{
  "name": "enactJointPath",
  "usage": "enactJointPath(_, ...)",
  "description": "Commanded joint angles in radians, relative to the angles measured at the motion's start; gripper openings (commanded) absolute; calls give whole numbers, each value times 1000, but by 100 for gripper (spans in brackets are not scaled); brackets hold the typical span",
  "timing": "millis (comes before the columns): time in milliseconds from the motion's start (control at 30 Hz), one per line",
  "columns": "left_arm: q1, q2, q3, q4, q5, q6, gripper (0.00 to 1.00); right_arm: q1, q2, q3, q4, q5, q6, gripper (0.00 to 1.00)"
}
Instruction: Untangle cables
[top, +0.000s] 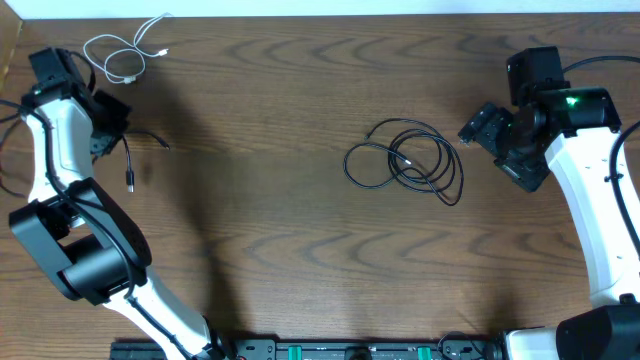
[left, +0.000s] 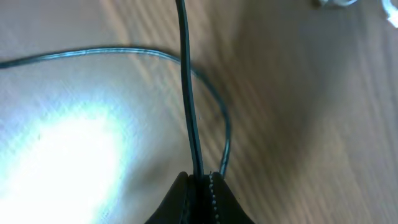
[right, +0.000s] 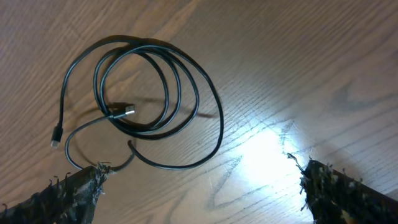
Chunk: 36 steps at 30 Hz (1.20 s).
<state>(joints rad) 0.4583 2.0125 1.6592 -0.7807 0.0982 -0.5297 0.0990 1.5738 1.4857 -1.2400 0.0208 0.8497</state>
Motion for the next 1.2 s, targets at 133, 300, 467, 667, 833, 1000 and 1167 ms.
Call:
enactJointPath(133,-3,6,-5,-65,5,-33,7,1,6,-3,-2,2,-18,99)
enactJointPath(300,-3,8,-5,-66,6,-67,22,1,6,-3,-5,2,-18,99)
enactJointPath(467,-3,7,-4,-74,6,-45,68,1,6,-3,-6,2,-18,99)
enactJointPath(667,21,-5,19,-72,61,-43,72,1,6,-3,-6,2,-18,99)
enactJointPath(833,88,-61,32,-77,91,-43,72,1,6,-3,-6,2,-18,99)
enactJointPath(1000,208,-100,32,-164,66,-62,72,1,6,-3,-3,2,-18,99)
enactJointPath(1167,317,-100,31,-220,66,-74,72,1,7,-3,18,3,-18,99)
